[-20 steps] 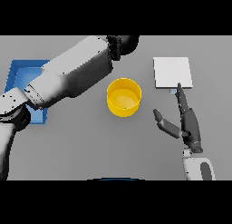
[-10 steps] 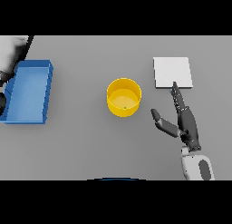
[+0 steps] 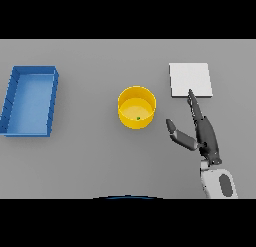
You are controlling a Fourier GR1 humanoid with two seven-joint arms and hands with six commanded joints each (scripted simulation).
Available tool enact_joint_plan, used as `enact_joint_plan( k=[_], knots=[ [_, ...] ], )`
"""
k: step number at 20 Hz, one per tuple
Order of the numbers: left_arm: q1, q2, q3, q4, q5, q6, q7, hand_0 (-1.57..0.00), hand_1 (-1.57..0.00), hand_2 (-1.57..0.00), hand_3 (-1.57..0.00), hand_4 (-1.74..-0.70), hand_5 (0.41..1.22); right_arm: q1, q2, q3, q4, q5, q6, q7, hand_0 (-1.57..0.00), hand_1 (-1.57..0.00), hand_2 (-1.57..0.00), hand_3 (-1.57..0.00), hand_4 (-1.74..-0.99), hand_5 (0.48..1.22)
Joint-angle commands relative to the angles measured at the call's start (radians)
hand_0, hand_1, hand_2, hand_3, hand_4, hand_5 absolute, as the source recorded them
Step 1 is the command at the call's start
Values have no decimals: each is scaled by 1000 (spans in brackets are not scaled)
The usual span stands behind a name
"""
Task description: Pick up the red beaker and tilt it to pour out 1 green nut into yellow bowl. Pick up the yellow bowl and place it on the metallic measuring scale.
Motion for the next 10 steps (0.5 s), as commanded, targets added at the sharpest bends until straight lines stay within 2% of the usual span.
enact_joint_plan(
  k=[1, 4, 5, 8, 10],
  knots=[
    [37, 1, 29, -5, 37, 35, 18, -1571, -1571, -1571, -1564, -1740, 1221, -6, -2, -1, 1, -5, 5, 9, 1, 1, 1, 1, -1134, 632],
    [140, 9, 97, -54, 136, 92, 111, -1571, -1571, -1571, -1567, -1741, 1221, 5, -11, -8, -1, -14, 10, -3, 1, 1, 1, 1, -1133, 655],
    [188, 1, 109, -85, 163, 107, 119, -1571, -1571, -1571, -1568, -1741, 1221, 3, -13, -10, -6, -19, 14, 12, 1, 1, 1, 1, -1129, 659],
    [367, -12, 126, -227, 237, 145, 130, -1571, -1571, -1571, -1570, -1741, 1221, 7, -14, -9, -2, -23, 19, -16, 1, 1, 1, 1, -1141, 673],
    [482, -29, 136, -348, 286, 172, 154, -1571, -1571, -1571, -1570, -1741, 1221, 7, -19, -11, 3, -17, 15, -16, 1, 1, 1, 1, -1159, 677]
  ],
)
